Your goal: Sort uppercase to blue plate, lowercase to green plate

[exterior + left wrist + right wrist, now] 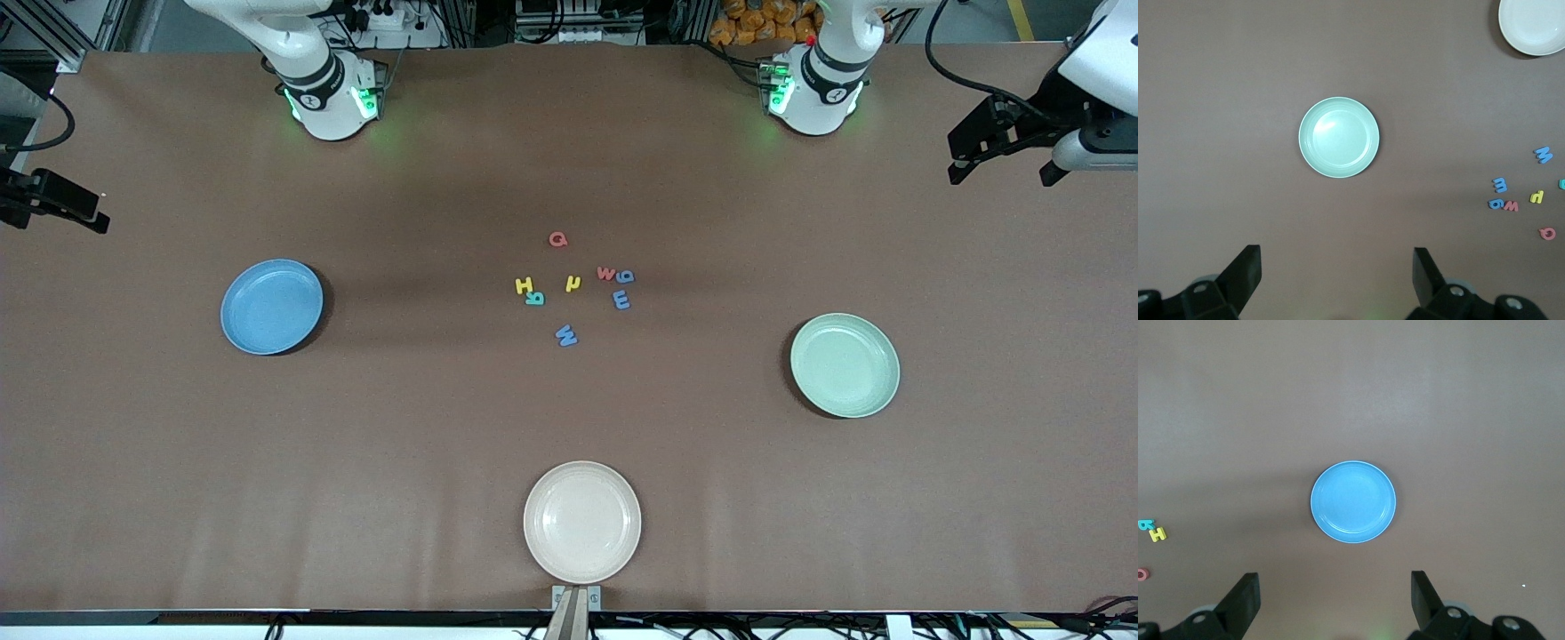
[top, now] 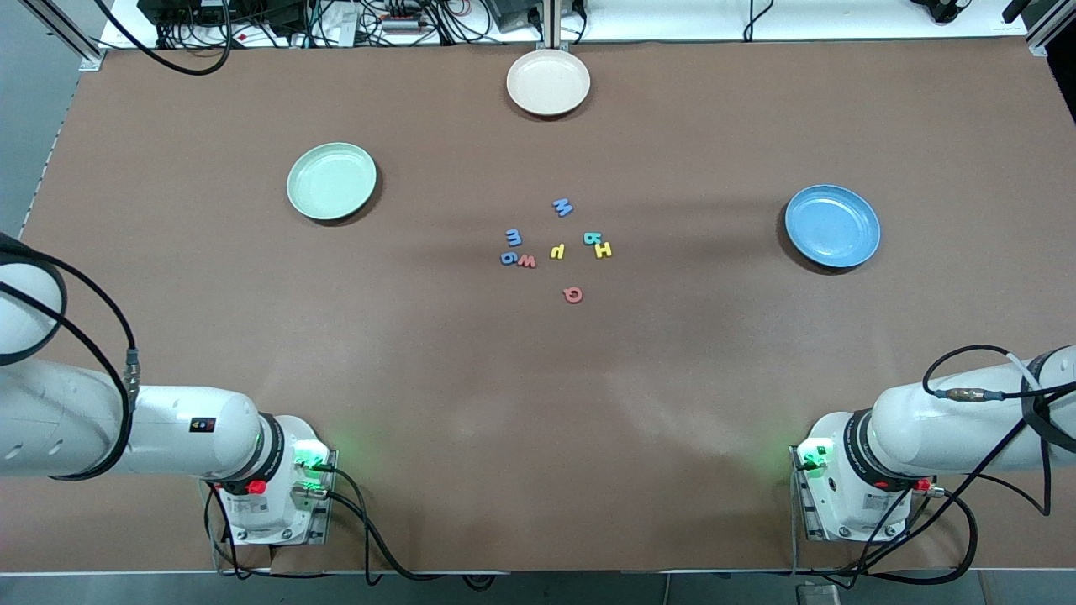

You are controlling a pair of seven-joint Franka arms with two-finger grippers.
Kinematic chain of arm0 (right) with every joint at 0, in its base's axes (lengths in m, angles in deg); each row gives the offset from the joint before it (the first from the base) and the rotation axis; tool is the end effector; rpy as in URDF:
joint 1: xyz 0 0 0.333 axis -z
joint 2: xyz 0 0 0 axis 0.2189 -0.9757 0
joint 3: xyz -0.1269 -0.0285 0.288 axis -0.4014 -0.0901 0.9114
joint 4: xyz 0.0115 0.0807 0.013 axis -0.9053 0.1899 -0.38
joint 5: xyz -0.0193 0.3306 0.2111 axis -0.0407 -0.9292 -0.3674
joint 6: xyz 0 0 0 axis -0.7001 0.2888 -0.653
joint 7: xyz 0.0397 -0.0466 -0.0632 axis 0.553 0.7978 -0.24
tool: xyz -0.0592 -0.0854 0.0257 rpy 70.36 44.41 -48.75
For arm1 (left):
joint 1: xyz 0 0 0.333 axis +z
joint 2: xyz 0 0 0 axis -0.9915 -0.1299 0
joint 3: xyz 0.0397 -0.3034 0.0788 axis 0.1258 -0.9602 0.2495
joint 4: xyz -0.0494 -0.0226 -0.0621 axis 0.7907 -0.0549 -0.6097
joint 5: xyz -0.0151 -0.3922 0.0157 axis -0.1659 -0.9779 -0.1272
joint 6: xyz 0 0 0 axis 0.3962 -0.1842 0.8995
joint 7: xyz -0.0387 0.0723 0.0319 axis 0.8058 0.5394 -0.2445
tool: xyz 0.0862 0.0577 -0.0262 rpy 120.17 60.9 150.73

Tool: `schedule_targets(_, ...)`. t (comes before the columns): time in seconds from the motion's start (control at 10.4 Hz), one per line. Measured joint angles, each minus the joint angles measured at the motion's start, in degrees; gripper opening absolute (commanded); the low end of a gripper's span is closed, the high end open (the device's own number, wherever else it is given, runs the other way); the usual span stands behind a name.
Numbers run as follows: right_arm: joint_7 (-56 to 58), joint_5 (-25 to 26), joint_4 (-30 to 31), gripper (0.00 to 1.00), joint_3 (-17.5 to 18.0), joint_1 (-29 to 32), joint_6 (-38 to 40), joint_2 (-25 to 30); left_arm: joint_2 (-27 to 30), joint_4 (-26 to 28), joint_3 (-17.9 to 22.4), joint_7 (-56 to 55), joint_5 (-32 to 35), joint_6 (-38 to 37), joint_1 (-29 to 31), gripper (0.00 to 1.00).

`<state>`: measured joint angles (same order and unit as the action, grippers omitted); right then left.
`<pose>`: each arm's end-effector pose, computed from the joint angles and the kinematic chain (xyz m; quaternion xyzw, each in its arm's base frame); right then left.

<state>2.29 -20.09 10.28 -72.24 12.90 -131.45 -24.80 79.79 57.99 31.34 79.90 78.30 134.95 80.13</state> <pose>0.5443 -0.0486 0.6375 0.9989 -0.0382 -0.0285 0.0024 0.5112 -0.0917 0.6905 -0.9991 0.0312 -0.0250 0.0128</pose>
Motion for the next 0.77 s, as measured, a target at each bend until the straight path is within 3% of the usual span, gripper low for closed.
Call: schedule_targets(0.77,0.1,0.4,-0.1,1.00,0.5,-0.6,0.7,0.0,-0.1,0.6,0.0,0.5,-0.1,-0.2,0.0,1.00)
